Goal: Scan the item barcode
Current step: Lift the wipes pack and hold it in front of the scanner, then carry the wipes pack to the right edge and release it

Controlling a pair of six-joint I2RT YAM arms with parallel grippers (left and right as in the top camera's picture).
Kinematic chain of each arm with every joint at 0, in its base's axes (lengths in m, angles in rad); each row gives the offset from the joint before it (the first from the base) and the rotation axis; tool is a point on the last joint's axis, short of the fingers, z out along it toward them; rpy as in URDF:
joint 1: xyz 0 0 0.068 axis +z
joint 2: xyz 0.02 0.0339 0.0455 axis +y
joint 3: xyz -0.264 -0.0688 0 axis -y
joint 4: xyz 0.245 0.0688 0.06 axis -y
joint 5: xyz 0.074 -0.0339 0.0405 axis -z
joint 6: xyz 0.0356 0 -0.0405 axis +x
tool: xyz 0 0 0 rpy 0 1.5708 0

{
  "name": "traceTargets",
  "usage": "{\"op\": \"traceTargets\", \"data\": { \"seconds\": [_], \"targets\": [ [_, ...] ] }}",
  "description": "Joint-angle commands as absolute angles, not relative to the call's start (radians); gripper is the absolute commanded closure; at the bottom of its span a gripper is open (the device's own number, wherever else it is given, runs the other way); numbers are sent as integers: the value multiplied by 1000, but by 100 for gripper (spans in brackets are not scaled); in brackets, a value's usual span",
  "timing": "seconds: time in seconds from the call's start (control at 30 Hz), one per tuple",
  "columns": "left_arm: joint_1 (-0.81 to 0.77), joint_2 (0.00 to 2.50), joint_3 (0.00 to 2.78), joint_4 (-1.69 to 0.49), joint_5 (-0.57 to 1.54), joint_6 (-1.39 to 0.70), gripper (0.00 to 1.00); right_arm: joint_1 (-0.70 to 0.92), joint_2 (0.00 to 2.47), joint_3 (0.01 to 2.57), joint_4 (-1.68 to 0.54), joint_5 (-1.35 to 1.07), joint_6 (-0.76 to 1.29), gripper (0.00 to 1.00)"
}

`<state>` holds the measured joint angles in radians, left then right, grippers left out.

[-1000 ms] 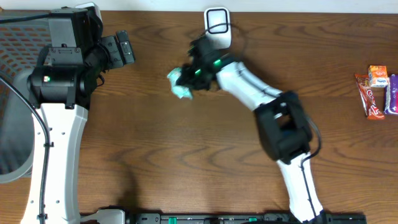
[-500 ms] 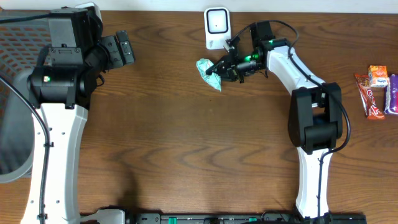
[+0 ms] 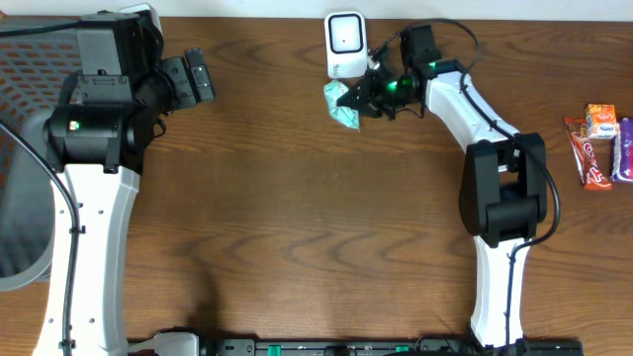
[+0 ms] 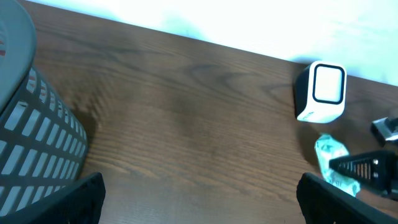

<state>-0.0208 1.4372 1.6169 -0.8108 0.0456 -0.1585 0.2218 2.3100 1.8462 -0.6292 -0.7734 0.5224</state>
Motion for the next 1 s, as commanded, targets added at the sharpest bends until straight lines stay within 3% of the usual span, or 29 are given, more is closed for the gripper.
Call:
{"op": "traceTargets", "data": {
  "seconds": [0.0, 0.1, 0.2, 0.67, 0.97],
  "targets": [
    [-18, 1443, 1627, -811, 33, -162, 2, 258, 2202, 1917, -616, -318, 531, 99],
    [-18, 1443, 1627, -811, 33, -162, 2, 304, 2186, 1922, -574, 70, 522, 99],
    [-18, 1443, 1627, -811, 33, -162, 2, 341, 2195, 1922, -514, 226, 508, 99],
    [-18, 1443, 1627, -811, 33, -162, 2, 395, 2325, 1922, -54, 234, 493, 99],
    [-18, 1443, 1627, -811, 33, -162, 2, 366, 2318, 1922, -88, 289, 493, 99]
  ]
}}
